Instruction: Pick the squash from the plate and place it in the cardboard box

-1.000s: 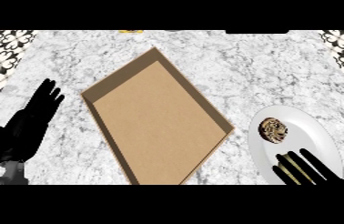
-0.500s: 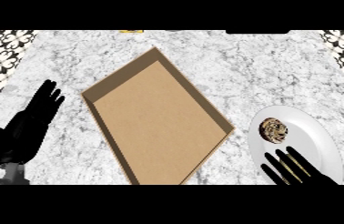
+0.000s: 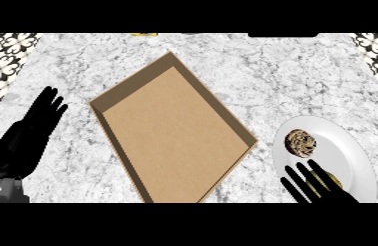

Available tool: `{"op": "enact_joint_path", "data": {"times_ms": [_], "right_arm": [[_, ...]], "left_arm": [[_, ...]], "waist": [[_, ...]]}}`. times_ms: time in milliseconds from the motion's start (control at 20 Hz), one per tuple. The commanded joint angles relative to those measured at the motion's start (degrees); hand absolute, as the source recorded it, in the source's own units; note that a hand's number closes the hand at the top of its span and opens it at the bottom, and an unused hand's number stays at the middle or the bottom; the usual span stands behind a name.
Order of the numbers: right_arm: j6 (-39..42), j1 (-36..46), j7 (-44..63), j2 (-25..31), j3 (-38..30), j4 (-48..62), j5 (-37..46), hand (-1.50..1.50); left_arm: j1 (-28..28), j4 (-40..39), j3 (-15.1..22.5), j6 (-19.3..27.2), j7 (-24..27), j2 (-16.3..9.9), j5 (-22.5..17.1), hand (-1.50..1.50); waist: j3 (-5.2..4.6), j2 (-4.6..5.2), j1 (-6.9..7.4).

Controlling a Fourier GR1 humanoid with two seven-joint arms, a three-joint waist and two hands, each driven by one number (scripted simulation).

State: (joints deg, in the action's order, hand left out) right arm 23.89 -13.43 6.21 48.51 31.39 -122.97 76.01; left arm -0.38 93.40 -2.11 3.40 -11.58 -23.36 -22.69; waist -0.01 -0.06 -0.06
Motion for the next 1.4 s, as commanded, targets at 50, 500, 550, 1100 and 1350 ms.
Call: {"op": "enact_joint_path", "data": {"times_ms": [50, 500, 550, 1100, 1350], "right_arm": [[-2.2, -3.65, 0.27, -0.48, -0.79, 0.52, 4.11, -1.5], [0.12, 0.43, -0.91, -7.18, -0.16, 6.5, 9.39, -1.5], [-3.5, -2.02, -3.76, -3.86, -4.82, 7.09, 6.85, -1.5], [-6.5, -0.5, -4.3, -10.87, -2.72, 16.66, 14.82, -1.5], [-3.82, 4.07, -9.57, -10.82, -8.34, 19.11, 12.1, -1.5]], "left_arm": [[4.64, 1.61, -1.37, -2.02, 1.54, 1.37, 0.77, 0.0], [1.36, 4.89, -2.58, -1.51, -4.0, 2.88, 2.12, 0.0], [-0.45, 3.43, -1.14, 0.22, -3.8, 4.41, 4.43, 0.0], [-0.13, -1.49, -5.49, -5.68, -0.69, 4.69, 4.35, 0.0], [0.82, 2.56, -2.61, -2.94, -2.1, 8.47, 7.8, 0.0]], "waist": [[0.01, -0.07, -0.08], [0.02, -0.02, 0.16], [0.03, -0.01, -0.14], [0.02, 0.03, -0.01], [0.02, 0.03, 0.14]]}}
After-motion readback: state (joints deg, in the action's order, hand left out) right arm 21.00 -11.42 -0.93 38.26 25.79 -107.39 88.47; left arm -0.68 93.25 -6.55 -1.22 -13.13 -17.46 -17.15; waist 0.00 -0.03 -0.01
